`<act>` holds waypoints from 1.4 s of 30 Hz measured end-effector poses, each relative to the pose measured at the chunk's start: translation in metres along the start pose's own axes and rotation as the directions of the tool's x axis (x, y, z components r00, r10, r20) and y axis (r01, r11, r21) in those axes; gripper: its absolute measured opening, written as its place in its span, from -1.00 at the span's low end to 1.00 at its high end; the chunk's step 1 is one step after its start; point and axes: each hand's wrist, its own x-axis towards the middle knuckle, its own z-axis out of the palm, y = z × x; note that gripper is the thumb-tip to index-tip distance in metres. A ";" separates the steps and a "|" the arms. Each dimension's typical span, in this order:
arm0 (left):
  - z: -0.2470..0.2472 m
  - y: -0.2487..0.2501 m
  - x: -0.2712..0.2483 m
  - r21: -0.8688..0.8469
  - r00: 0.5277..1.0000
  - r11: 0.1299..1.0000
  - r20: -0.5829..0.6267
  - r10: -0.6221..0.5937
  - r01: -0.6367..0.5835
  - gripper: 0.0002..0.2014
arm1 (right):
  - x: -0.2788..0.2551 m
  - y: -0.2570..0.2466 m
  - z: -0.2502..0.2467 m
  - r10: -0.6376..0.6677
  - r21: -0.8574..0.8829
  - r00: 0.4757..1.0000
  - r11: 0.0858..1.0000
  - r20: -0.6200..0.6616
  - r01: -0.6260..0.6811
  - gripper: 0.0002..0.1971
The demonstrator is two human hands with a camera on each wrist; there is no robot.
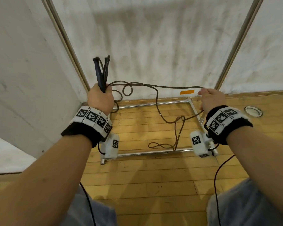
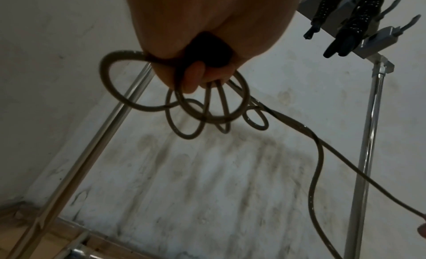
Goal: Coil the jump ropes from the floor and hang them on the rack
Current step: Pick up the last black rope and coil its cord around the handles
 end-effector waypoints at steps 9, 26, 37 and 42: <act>0.005 0.018 -0.024 -0.107 0.874 0.982 0.449 0.186 -0.154 -0.92 | -0.057 -0.026 0.031 -0.235 -0.186 0.761 0.887 0.605 0.422 -0.15; 0.001 0.038 -0.033 -0.226 0.790 0.967 0.568 0.232 -0.122 -0.79 | -0.070 -0.042 0.046 -0.193 -0.009 0.721 0.964 0.665 0.267 -0.16; 0.005 0.052 -0.041 -0.450 0.799 0.892 0.524 0.297 -0.036 -0.81 | -0.105 -0.047 0.067 -0.255 0.071 0.552 0.940 0.794 0.333 -0.78; 0.009 0.057 -0.048 -0.522 0.783 0.853 0.536 0.317 0.012 -0.82 | -0.109 -0.053 0.071 -0.309 0.237 0.522 0.950 0.795 0.202 -0.76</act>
